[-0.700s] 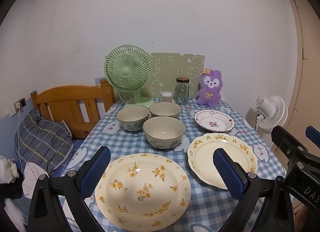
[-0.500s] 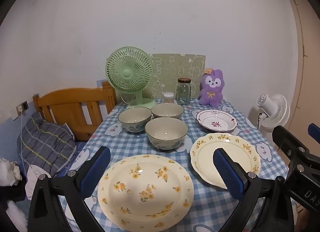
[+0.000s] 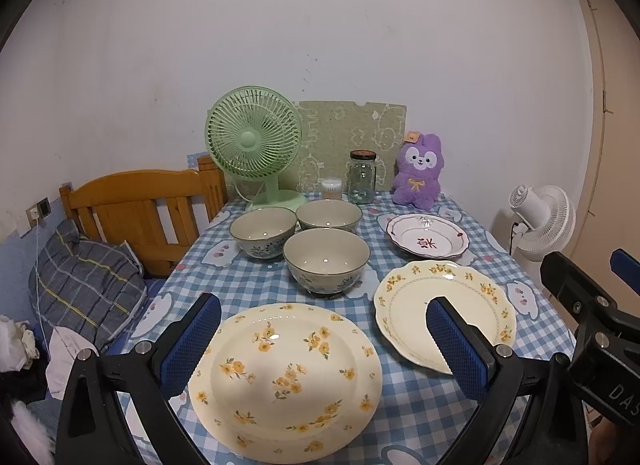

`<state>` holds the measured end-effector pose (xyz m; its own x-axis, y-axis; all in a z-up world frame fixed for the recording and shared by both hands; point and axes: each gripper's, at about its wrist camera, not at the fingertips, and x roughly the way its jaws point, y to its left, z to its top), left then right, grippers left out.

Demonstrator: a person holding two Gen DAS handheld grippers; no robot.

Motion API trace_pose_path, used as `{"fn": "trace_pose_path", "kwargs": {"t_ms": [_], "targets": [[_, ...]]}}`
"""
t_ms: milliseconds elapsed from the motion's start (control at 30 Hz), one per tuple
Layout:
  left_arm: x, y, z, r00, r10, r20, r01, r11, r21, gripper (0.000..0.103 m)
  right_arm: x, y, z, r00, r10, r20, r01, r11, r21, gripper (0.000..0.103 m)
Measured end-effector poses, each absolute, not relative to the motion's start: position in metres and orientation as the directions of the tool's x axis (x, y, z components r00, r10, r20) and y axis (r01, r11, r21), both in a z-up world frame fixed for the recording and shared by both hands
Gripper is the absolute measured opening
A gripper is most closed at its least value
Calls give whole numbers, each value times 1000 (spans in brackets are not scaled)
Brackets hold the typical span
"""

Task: Organize plates and bowls

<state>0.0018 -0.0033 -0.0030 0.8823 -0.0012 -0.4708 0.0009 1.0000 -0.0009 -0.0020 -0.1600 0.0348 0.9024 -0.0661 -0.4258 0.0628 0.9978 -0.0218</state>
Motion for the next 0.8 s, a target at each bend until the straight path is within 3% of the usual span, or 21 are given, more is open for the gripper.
{"fn": "trace_pose_path", "kwargs": {"t_ms": [300,533,800], "targets": [[1,-5,-5,869,-10,-496,14,1000,5,103,-3,-159,34,902,-66,-427,63,998,-20,103],[0,-7,-5,895,1,-446,1,1000,6,103,-3,-160,33,902,-67,-427,65,998,-19,103],[0,-5,-4,862,8,-508,-9,1000,1,103,-4,-160,33,902,-70,-426,68,997,-22,103]]}}
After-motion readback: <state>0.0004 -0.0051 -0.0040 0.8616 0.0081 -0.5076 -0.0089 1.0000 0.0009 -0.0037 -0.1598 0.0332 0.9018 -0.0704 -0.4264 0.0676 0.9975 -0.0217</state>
